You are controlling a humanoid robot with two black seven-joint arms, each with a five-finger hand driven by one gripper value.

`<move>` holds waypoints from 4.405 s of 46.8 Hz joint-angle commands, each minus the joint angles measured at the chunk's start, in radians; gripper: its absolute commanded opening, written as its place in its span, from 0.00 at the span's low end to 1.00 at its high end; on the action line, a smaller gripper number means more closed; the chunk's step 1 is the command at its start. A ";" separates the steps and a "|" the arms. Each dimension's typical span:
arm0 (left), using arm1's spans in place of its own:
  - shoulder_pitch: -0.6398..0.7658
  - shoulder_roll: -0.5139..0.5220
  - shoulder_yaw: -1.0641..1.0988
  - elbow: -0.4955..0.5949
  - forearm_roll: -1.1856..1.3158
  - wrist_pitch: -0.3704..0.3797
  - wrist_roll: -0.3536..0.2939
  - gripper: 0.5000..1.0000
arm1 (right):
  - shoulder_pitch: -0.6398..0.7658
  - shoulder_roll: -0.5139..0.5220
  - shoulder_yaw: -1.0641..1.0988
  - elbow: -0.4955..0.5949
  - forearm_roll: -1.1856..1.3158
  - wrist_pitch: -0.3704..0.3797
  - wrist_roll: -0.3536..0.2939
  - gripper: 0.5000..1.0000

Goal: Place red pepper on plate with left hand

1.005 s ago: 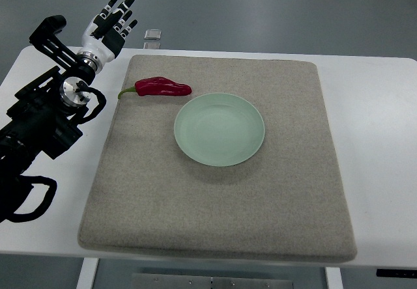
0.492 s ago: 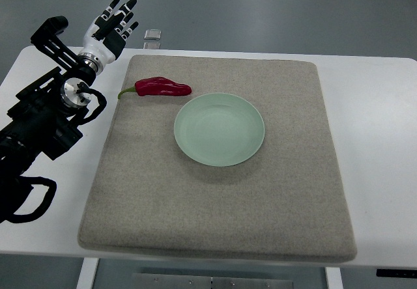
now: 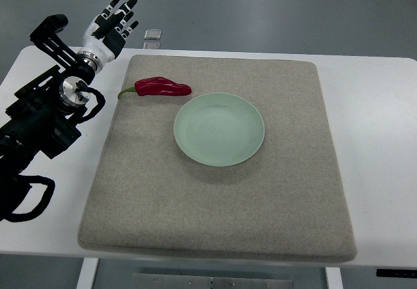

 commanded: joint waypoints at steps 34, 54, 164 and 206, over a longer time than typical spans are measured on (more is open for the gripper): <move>-0.009 0.014 0.051 -0.021 0.029 0.009 0.005 0.98 | 0.000 0.000 0.000 0.000 -0.001 0.000 0.000 0.86; -0.059 0.095 0.128 -0.172 0.543 0.044 0.008 0.98 | 0.000 0.000 0.000 0.000 -0.001 0.000 0.000 0.86; -0.149 0.250 0.430 -0.408 1.658 -0.111 -0.038 0.93 | 0.000 0.000 0.000 0.000 0.001 0.000 0.000 0.86; -0.147 0.250 0.449 -0.413 1.663 -0.117 -0.038 0.48 | 0.000 0.000 0.000 0.000 0.001 0.000 0.000 0.86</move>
